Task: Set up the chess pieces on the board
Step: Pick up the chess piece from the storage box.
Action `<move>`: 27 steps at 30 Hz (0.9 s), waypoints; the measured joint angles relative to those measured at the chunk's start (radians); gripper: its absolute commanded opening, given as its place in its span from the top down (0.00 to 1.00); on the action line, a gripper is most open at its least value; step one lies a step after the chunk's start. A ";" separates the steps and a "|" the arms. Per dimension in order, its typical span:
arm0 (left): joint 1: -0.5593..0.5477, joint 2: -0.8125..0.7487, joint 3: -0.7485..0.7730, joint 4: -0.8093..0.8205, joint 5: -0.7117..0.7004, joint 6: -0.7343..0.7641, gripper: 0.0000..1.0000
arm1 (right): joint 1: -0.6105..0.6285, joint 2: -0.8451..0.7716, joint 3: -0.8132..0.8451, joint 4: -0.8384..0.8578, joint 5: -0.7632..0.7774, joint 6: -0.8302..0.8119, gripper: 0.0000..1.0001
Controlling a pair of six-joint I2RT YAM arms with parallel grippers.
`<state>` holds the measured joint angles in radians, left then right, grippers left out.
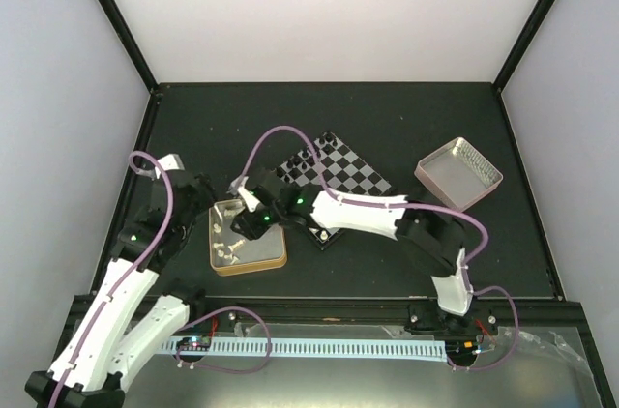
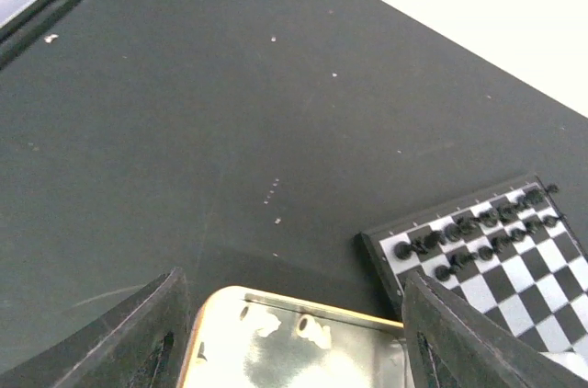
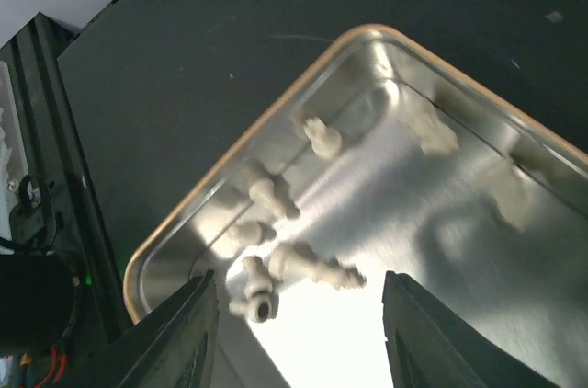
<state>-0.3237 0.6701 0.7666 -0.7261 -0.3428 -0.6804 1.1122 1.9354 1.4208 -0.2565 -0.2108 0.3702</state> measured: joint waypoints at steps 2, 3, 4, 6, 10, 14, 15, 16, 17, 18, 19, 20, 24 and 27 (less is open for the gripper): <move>0.016 -0.003 0.005 -0.014 -0.010 0.000 0.38 | 0.012 0.063 0.055 0.017 -0.013 -0.033 0.54; 0.027 0.002 0.006 -0.022 -0.010 0.000 0.40 | 0.014 0.098 0.085 0.024 -0.016 -0.049 0.54; 0.043 0.013 0.006 -0.034 -0.009 0.000 0.43 | 0.014 0.126 0.109 0.030 -0.020 -0.063 0.55; 0.073 0.038 0.005 -0.054 -0.001 -0.001 0.50 | 0.013 0.180 0.149 0.047 -0.032 -0.089 0.55; 0.166 0.085 -0.011 -0.075 0.061 -0.002 0.66 | 0.009 0.245 0.174 0.083 -0.071 -0.146 0.57; 0.274 0.103 -0.083 -0.077 0.157 -0.002 0.79 | 0.009 0.294 0.205 0.123 -0.115 -0.192 0.59; 0.297 0.108 -0.105 -0.076 0.181 -0.001 0.81 | 0.009 0.303 0.212 0.132 -0.124 -0.201 0.59; 0.317 0.116 -0.125 -0.077 0.205 -0.001 0.82 | 0.009 0.310 0.220 0.140 -0.133 -0.210 0.60; 0.335 0.129 -0.144 -0.077 0.229 -0.002 0.82 | 0.010 0.320 0.232 0.146 -0.140 -0.216 0.61; 0.346 0.141 -0.155 -0.078 0.246 -0.003 0.82 | 0.010 0.329 0.247 0.150 -0.144 -0.223 0.61; 0.357 0.155 -0.163 -0.079 0.262 -0.004 0.82 | 0.010 0.343 0.269 0.153 -0.148 -0.232 0.62; 0.367 0.171 -0.169 -0.077 0.277 -0.005 0.82 | 0.009 0.359 0.292 0.156 -0.150 -0.237 0.62; 0.401 0.213 -0.183 -0.061 0.314 -0.011 0.84 | 0.009 0.393 0.328 0.159 -0.151 -0.259 0.67; 0.432 0.237 -0.200 -0.046 0.327 -0.016 0.86 | 0.009 0.401 0.336 0.161 -0.154 -0.281 0.68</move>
<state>0.1081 0.9070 0.5667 -0.7719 -0.0162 -0.6968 1.1213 2.3367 1.7573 -0.0956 -0.3653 0.0895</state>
